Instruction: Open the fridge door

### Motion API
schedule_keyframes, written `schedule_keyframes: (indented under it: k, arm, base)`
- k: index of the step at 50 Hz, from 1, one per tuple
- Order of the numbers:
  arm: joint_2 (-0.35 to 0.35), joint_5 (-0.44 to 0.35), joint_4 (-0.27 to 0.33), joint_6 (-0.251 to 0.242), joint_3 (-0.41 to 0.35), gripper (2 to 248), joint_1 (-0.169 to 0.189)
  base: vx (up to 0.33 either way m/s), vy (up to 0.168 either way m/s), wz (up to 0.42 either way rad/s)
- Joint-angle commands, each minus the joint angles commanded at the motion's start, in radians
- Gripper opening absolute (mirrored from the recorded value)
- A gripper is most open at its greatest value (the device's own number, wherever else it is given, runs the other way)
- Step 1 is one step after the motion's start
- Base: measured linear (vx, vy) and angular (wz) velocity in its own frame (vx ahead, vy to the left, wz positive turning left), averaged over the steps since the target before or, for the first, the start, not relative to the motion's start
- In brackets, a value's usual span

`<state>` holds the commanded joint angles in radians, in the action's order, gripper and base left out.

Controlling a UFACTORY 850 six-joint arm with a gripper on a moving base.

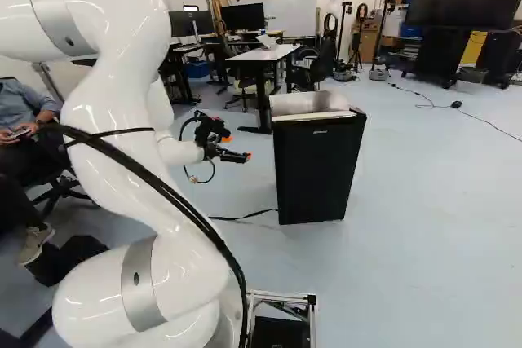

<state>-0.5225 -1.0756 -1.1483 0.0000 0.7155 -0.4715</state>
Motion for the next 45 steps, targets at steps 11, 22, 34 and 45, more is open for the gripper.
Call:
schedule_keyframes:
  k: [11, 22, 34, 45]
  arm:
    - [-0.021, -0.022, -0.065, 0.000, 0.030, 247, 0.020]
    - [-0.042, -0.040, -0.111, 0.000, 0.064, 247, 0.041]
    - [-0.066, -0.043, -0.120, 0.000, 0.104, 247, 0.064]
    - [-0.090, -0.043, -0.120, 0.000, 0.142, 247, 0.087]
  base:
    - [0.000, 0.000, 0.000]
    - [0.000, 0.000, 0.000]
    - [0.000, 0.000, 0.000]
    - [0.000, 0.000, 0.000]
